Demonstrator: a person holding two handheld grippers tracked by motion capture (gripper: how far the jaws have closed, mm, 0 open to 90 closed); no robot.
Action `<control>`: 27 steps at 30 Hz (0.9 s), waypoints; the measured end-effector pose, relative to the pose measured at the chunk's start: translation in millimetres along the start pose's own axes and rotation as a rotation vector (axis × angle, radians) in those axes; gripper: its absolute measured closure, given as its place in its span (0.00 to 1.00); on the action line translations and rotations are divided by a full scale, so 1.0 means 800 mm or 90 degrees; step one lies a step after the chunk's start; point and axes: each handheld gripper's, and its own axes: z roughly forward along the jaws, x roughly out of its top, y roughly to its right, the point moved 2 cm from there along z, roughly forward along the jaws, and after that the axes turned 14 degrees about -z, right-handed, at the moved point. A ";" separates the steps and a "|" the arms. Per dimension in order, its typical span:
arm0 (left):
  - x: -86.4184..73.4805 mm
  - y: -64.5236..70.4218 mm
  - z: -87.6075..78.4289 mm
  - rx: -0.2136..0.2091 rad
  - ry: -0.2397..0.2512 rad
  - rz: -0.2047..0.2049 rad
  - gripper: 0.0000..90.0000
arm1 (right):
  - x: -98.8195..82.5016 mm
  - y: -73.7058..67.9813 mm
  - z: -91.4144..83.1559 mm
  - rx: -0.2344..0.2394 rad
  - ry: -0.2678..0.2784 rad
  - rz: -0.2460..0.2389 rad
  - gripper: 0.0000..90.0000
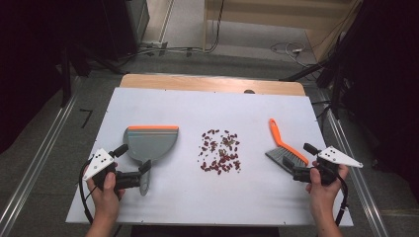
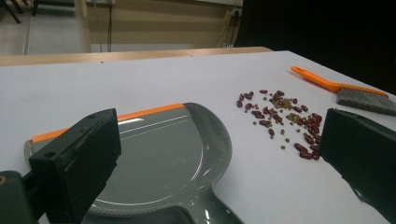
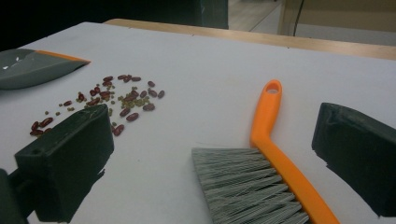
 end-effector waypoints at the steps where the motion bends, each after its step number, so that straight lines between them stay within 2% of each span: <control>1: 0.000 0.000 0.000 0.000 0.000 -0.001 0.00 | 0.000 0.000 0.000 0.000 0.000 0.000 0.00; 10: -0.001 0.003 0.001 -0.006 -0.002 0.007 0.00 | 0.004 -0.002 -0.003 0.001 -0.002 -0.002 0.00; 13: -0.002 0.004 0.002 0.004 -0.001 0.012 0.00 | 0.011 -0.001 -0.007 0.001 0.002 -0.001 0.00; 14: -0.002 0.008 0.002 0.006 -0.001 0.022 0.00 | 0.013 -0.001 -0.009 -0.008 0.000 -0.001 0.00; 15: -0.002 0.008 0.002 0.006 -0.001 0.022 0.00 | 0.013 -0.001 -0.009 -0.008 0.000 -0.001 0.00; 16: -0.001 0.009 0.002 0.005 0.001 0.023 0.00 | 0.019 0.001 -0.013 -0.020 0.002 0.002 0.00; 19: -0.001 0.011 0.001 0.005 0.001 0.030 0.00 | 0.026 0.004 -0.016 -0.011 0.012 0.014 0.00; 22: -0.001 0.011 0.000 0.008 0.004 0.033 0.00 | 0.038 0.007 -0.015 -0.015 0.000 0.009 0.00; 25: 0.000 0.009 -0.002 0.009 0.007 0.029 0.00 | 0.056 0.011 -0.005 0.000 -0.023 0.014 0.00; 27: 0.000 0.009 -0.002 0.009 0.008 0.029 0.00 | 0.059 0.012 -0.002 0.001 -0.026 0.013 0.00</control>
